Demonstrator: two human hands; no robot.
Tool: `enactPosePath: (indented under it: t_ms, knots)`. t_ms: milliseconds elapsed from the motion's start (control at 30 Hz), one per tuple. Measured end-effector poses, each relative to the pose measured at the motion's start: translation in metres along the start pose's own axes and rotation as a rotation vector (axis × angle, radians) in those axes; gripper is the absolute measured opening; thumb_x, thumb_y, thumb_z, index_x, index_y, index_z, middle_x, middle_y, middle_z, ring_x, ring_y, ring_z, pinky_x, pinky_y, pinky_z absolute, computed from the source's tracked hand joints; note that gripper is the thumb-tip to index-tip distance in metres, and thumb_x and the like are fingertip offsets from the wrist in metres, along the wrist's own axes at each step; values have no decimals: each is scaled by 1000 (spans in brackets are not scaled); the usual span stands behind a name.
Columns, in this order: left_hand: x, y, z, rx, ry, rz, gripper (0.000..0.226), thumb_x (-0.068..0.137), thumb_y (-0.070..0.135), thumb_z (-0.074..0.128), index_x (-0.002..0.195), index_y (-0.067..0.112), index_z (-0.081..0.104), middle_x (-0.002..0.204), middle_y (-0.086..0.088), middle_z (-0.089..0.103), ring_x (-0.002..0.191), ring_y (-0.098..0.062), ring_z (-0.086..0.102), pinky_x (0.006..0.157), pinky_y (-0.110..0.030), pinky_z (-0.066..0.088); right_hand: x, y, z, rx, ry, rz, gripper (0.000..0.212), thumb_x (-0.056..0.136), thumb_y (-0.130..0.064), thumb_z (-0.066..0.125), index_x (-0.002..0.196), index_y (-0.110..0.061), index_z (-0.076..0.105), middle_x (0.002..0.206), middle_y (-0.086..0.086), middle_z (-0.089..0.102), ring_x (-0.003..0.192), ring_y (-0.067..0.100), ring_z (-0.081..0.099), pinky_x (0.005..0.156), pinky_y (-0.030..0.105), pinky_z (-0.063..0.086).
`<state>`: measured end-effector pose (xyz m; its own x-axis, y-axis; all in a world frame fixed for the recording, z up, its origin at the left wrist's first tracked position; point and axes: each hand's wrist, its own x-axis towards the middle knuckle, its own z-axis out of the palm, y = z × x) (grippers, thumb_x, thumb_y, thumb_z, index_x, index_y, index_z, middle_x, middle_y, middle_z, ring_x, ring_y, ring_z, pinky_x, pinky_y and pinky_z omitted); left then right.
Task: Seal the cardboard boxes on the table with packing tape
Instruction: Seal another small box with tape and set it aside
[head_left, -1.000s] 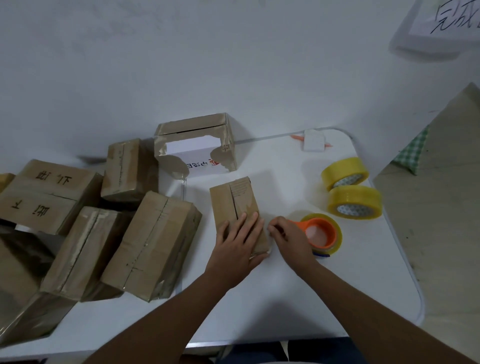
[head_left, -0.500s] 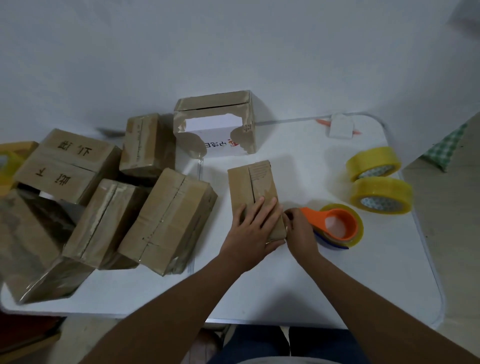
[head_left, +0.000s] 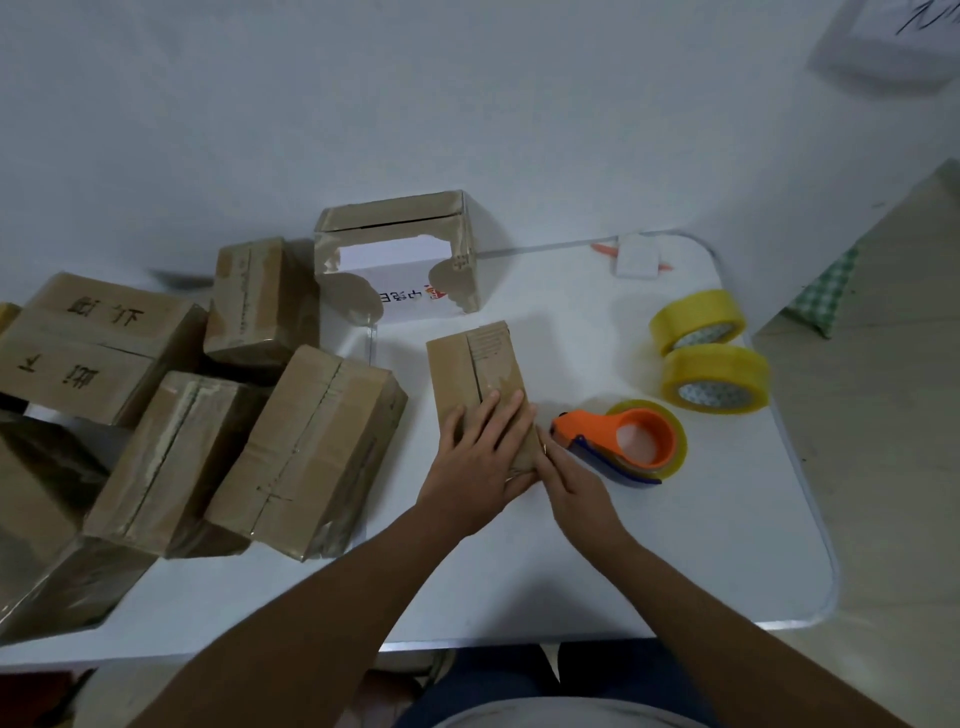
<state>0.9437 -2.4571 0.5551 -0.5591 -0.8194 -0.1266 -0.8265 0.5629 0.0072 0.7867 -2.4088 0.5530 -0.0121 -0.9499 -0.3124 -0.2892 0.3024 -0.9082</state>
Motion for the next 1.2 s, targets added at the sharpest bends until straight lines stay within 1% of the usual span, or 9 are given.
enactPosePath:
  t_ms: [100, 267, 367, 600, 800, 900, 967, 1033, 1200]
  knots:
    - [0, 0, -3, -4, -21, -1, 74, 100, 64, 15, 157, 19, 23, 163, -3, 23, 150, -25, 21, 115, -51, 25, 3, 0, -4, 110, 13, 55, 37, 104, -26, 43, 140, -29, 49, 135, -15, 52, 126, 0, 48, 104, 16, 38]
    - [-1, 0, -4, 3, -26, -3, 75, 98, 64, 15, 157, 18, 22, 164, -3, 21, 151, -26, 19, 116, -52, 24, 9, -15, 5, 292, 74, 172, 32, 102, -11, 45, 125, -25, 61, 120, 1, 65, 112, 16, 60, 100, 38, 48]
    - [-1, 0, -7, -31, -44, 5, 76, 97, 66, 17, 158, 20, 21, 165, -1, 19, 151, -24, 16, 117, -51, 20, 10, -26, 0, 323, 62, 207, 33, 100, -7, 44, 113, -29, 64, 113, 2, 68, 106, 18, 63, 93, 35, 52]
    - [25, -23, -52, -489, -286, 43, 52, 104, 54, 15, 152, 40, 29, 163, 19, 16, 149, -1, 5, 119, -37, 3, -5, -21, -2, -2, 118, 162, 39, 102, -11, 43, 140, -13, 50, 125, 5, 60, 111, 17, 54, 94, 29, 42]
    - [-26, -40, -71, -1091, 159, -332, 40, 105, 46, 33, 139, 36, 51, 142, 24, 46, 132, 10, 38, 111, -20, 29, -7, -36, -1, -527, 114, -315, 42, 96, -9, 52, 137, -8, 48, 153, 8, 35, 142, 23, 31, 115, 40, 30]
    - [-58, -41, -50, -1374, 241, -702, 36, 102, 50, 42, 130, 37, 59, 132, 22, 57, 130, -5, 48, 108, -25, 37, 3, -43, 10, -773, -34, -433, 55, 95, -28, 55, 146, -17, 39, 160, 2, 21, 149, 21, 12, 119, 45, 20]
    - [-72, -39, -33, -1617, 206, -985, 43, 100, 51, 48, 137, 30, 56, 138, 9, 56, 131, -17, 49, 113, -42, 36, 14, -44, 17, -893, -163, -431, 68, 93, -50, 50, 152, -30, 23, 163, -8, 4, 150, 18, -5, 121, 45, 8]
    - [-81, -36, -15, -1849, 127, -1119, 47, 101, 44, 50, 141, 19, 51, 143, 1, 52, 131, -20, 49, 114, -42, 33, 24, -39, 20, -1043, -239, -431, 78, 90, -67, 42, 154, -38, 6, 162, -14, -12, 148, 20, -17, 120, 48, -2]
    - [-92, -26, 8, -2127, 45, -1088, 43, 102, 47, 45, 122, 15, 65, 122, 0, 69, 117, -17, 60, 104, -36, 40, 30, -29, 29, -1305, -211, -413, 71, 91, -70, 15, 154, -40, 0, 161, -12, -18, 148, 25, -19, 116, 56, -5]
